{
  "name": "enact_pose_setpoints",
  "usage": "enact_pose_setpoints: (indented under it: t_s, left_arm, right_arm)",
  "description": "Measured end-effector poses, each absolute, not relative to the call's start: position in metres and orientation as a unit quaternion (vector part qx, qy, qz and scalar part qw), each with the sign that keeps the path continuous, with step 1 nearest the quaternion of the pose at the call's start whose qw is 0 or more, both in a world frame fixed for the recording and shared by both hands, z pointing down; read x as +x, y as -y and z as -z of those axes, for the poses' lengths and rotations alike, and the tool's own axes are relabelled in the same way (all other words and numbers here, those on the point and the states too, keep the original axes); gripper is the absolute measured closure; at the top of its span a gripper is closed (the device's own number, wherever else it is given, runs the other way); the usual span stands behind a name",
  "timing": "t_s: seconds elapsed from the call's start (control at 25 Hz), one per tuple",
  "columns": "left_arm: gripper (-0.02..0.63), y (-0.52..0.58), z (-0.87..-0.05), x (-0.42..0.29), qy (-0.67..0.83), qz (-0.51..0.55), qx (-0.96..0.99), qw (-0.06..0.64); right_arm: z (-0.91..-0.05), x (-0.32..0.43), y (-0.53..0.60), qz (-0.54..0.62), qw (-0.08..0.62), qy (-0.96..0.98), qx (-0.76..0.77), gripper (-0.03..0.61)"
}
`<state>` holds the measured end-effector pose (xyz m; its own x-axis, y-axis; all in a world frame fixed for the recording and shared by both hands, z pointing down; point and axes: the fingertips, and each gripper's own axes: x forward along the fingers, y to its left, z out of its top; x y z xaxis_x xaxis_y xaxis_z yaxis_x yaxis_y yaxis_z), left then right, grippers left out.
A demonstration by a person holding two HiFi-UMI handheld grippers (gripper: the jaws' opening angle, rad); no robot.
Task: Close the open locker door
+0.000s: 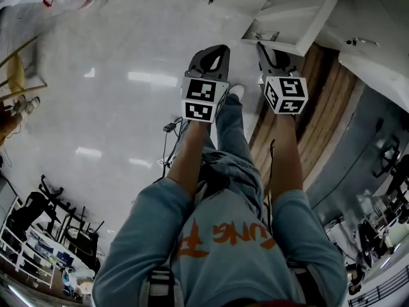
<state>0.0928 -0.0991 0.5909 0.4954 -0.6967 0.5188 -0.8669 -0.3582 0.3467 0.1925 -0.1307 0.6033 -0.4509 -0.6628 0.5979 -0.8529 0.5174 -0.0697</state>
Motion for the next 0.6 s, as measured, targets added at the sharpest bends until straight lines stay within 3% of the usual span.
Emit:
enact_pose_setpoints:
  t_s: [0.6]
  left_arm:
    - [0.595, 0.137, -0.58, 0.027, 0.515, -0.117, 0.795, 0.299]
  right_arm:
    - [-0.608, 0.147, 0.161, -0.208, 0.255, 0.823, 0.464, 0.436]
